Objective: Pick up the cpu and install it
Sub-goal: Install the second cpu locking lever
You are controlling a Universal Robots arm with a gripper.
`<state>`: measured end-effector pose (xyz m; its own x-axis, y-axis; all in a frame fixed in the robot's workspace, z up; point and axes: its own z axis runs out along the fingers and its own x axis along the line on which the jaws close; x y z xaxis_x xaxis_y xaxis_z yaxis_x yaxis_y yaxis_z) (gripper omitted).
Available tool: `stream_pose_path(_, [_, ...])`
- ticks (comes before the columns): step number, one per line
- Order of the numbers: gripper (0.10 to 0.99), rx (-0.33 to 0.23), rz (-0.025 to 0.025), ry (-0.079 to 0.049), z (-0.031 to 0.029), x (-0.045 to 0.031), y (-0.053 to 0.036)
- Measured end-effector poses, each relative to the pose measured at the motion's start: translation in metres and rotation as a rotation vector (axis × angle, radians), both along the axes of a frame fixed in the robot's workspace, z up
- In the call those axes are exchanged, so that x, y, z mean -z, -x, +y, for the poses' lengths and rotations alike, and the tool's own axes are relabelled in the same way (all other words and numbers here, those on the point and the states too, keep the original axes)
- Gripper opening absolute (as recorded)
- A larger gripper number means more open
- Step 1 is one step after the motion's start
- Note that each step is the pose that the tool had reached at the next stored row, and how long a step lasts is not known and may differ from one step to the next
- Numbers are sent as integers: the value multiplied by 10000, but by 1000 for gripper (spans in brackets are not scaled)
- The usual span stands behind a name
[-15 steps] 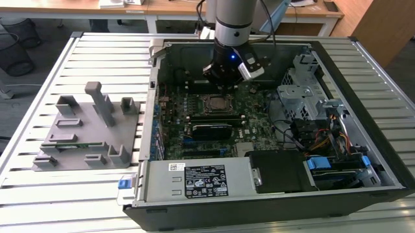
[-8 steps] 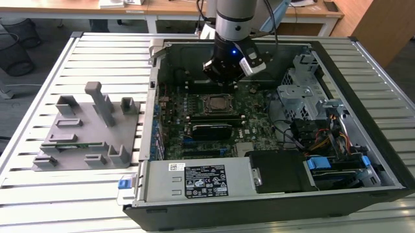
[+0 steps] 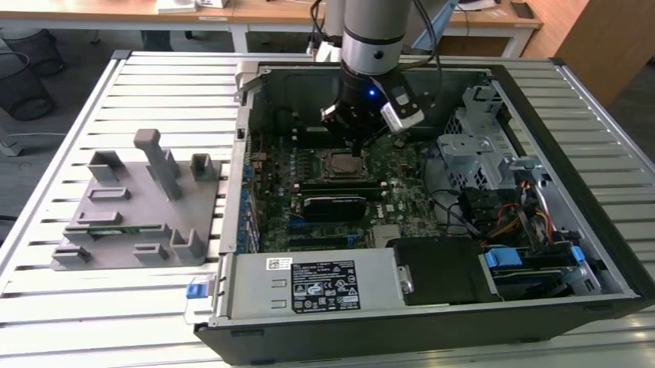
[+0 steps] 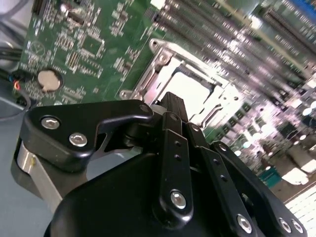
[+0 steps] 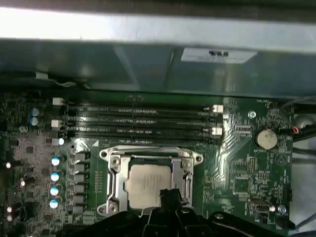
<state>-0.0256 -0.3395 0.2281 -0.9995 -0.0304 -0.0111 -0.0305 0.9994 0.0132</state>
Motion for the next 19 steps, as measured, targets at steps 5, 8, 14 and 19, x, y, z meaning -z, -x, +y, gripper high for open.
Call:
stream_pose_path(5, [106,8,1,0,-16,-82,0])
stream_pose_path(8, [106,28,2,1,-20,-167,0])
stream_pose_path(14, [106,100,9,0,-110,-174,0])
stream_pose_path(19, [106,145,26,-1,-217,-174,0])
